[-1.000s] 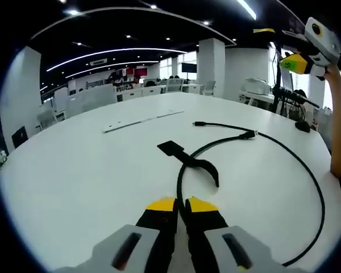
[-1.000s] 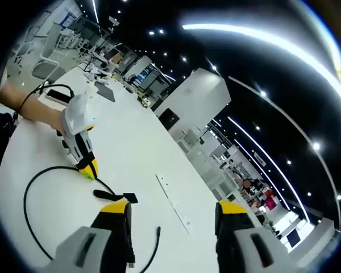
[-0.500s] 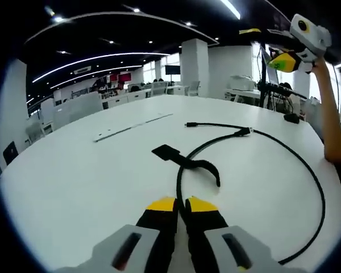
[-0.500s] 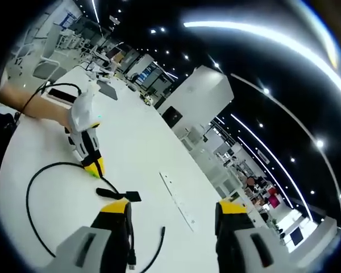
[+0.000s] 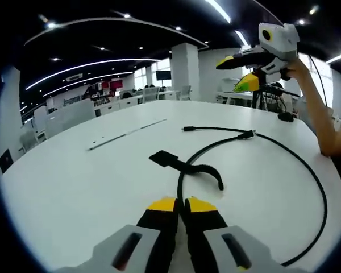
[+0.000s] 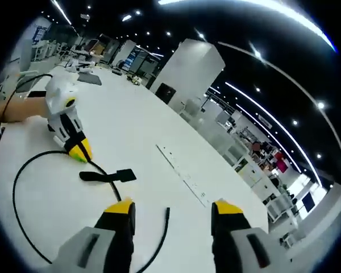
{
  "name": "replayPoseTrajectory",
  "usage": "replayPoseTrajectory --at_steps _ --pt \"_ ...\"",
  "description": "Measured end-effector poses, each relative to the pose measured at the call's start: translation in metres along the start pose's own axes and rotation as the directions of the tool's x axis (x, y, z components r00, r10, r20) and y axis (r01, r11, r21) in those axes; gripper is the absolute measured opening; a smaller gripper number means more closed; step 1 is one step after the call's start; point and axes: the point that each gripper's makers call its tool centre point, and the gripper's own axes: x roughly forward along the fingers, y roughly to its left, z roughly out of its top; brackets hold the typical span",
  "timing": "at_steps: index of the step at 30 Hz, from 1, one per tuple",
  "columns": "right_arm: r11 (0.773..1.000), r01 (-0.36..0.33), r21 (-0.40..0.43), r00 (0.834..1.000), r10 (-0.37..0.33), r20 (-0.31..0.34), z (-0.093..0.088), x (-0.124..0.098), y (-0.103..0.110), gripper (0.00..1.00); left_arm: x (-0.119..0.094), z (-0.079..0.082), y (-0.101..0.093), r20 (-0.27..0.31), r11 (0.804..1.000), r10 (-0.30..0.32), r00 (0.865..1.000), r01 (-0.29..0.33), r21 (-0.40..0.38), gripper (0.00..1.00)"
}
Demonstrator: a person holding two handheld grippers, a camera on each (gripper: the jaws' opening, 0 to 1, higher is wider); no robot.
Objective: Find the charging cable on the desk, coil it up and secure with Velcro.
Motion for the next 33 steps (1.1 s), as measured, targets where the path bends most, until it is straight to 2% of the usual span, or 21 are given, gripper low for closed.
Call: replayPoseTrajectory --at_steps 5,11,13,16,19,21,22,25,26,29,33 --pt "1.0 -0.021 0.014 0.998 0.022 -0.059 -0.015 0.022 0.004 0.54 0.001 0.001 -0.002 -0.003 0.999 -0.009 1.0 0.009 0.037 0.06" --pt "0.998 -0.035 0.043 0.998 0.037 -0.057 -0.02 0.039 0.007 0.52 0.003 0.002 -0.001 0.015 1.0 -0.017 1.0 0.016 0.026 0.06" --pt "0.997 -0.049 0.051 0.995 0.053 -0.083 -0.027 0.044 0.01 0.52 0.004 0.003 -0.001 0.015 1.0 -0.014 1.0 0.013 0.02 0.06" --pt "0.996 -0.041 0.073 0.994 0.048 -0.097 -0.032 0.055 0.01 0.52 0.005 0.003 -0.004 0.019 0.999 -0.015 1.0 0.014 0.052 0.06" --pt "0.994 -0.052 0.099 0.994 0.061 -0.093 -0.035 0.063 0.013 0.5 0.005 0.004 -0.002 0.043 0.999 -0.024 0.999 0.022 0.043 0.06" --pt "0.993 -0.064 0.104 0.992 0.075 -0.102 -0.041 0.069 0.016 0.49 0.008 0.006 -0.001 0.069 1.0 -0.005 0.998 0.004 0.011 0.05" --pt "0.991 -0.065 0.115 0.991 0.078 -0.107 -0.045 0.072 0.015 0.49 0.008 0.006 -0.002 0.081 0.999 -0.002 0.997 -0.001 0.033 0.05" --pt "0.981 -0.012 0.195 0.992 0.037 -0.124 -0.057 0.078 0.006 0.44 0.007 0.007 -0.005 0.095 0.996 0.012 0.995 -0.02 0.084 0.03" --pt "0.98 -0.013 0.201 0.991 0.039 -0.126 -0.06 0.079 0.004 0.42 0.007 0.007 -0.006 0.105 0.995 0.014 0.994 -0.024 0.093 0.03" --pt "0.973 -0.031 0.227 0.99 0.062 -0.128 -0.067 0.081 0.007 0.4 0.007 0.008 -0.005 0.115 0.998 0.011 0.993 -0.018 0.062 0.03" --pt "0.969 -0.015 0.245 0.988 0.052 -0.142 -0.074 0.087 0.007 0.4 0.008 0.008 -0.004 0.132 0.999 0.01 0.991 -0.015 0.044 0.03"
